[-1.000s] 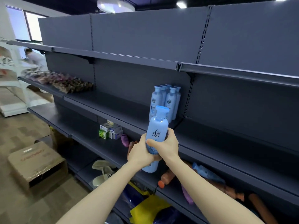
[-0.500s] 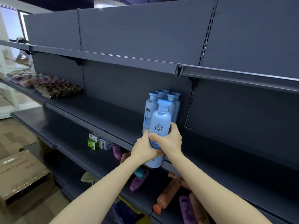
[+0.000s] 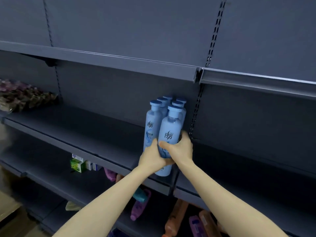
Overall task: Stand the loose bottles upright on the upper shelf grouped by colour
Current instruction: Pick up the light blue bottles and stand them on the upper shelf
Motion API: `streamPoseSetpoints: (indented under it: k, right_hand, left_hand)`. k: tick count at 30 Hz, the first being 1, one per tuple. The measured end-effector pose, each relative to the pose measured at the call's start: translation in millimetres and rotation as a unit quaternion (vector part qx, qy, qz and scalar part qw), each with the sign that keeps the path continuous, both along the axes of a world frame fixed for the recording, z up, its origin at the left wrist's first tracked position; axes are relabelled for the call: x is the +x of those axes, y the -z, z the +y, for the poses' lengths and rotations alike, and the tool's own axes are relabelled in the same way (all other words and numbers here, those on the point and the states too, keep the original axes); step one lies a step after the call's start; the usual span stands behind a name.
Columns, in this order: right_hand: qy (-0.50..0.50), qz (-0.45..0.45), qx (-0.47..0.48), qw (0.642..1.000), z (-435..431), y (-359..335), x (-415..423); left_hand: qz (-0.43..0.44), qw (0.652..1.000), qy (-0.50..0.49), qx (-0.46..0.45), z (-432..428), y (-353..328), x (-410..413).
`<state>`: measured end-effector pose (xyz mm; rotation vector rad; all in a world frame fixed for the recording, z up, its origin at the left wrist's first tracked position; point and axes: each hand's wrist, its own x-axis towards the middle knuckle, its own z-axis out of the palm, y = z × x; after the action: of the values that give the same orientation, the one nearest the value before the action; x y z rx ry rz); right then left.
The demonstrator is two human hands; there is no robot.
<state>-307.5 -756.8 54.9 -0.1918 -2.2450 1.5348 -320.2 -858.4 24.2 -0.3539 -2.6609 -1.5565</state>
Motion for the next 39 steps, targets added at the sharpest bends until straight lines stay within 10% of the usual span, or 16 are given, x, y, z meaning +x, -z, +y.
streamPoseSetpoints:
  k: [20,39]
  right_hand:
    - [0.124,-0.002,0.014,0.992,-7.2,23.0,-66.2]
    - [0.060,-0.091,-0.034,0.993,-8.7,59.2,-65.1]
  left_hand:
    - [0.089,0.995,0.013,-0.046,-58.6,28.6,-102.7]
    - [-0.061,0.977,0.172,0.111,-52.6,28.4,-134.4]
